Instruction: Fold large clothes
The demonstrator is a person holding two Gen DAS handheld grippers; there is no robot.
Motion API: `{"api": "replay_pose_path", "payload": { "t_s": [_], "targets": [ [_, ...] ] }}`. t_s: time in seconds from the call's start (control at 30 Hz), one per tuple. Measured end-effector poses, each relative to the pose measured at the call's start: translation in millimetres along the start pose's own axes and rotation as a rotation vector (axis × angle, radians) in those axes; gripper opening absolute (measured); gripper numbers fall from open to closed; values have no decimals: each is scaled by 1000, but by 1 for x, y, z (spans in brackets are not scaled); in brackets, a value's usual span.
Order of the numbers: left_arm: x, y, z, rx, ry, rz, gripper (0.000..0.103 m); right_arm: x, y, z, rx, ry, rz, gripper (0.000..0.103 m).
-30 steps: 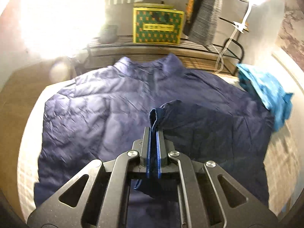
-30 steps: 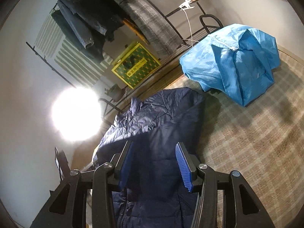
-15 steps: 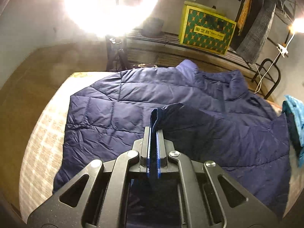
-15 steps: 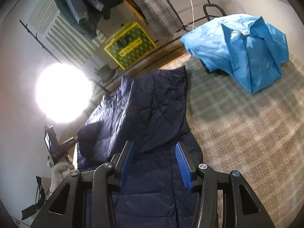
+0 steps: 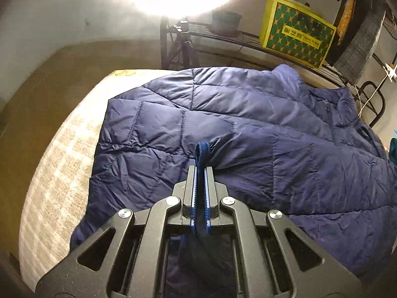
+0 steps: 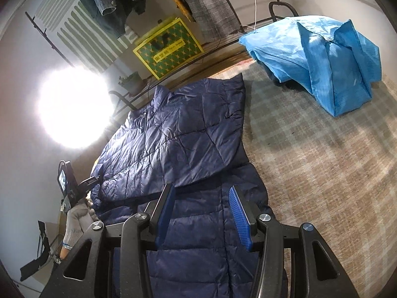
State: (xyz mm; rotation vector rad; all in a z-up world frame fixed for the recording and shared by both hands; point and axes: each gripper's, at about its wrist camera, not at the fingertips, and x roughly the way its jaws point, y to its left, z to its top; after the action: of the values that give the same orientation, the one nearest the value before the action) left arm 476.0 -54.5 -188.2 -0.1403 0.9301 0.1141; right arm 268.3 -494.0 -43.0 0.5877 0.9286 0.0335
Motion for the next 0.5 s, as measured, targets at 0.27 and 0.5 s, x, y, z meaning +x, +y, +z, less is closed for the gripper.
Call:
{"api": "replay_pose_path", "payload": {
  "t_s": [0.27, 0.5],
  "targets": [
    [-12, 1, 9, 66, -22, 53, 34, -2, 9, -5, -26, 1, 6, 49],
    [-70, 33, 6, 40, -78, 17, 38, -17, 18, -9, -63, -31, 10, 49]
  ]
}}
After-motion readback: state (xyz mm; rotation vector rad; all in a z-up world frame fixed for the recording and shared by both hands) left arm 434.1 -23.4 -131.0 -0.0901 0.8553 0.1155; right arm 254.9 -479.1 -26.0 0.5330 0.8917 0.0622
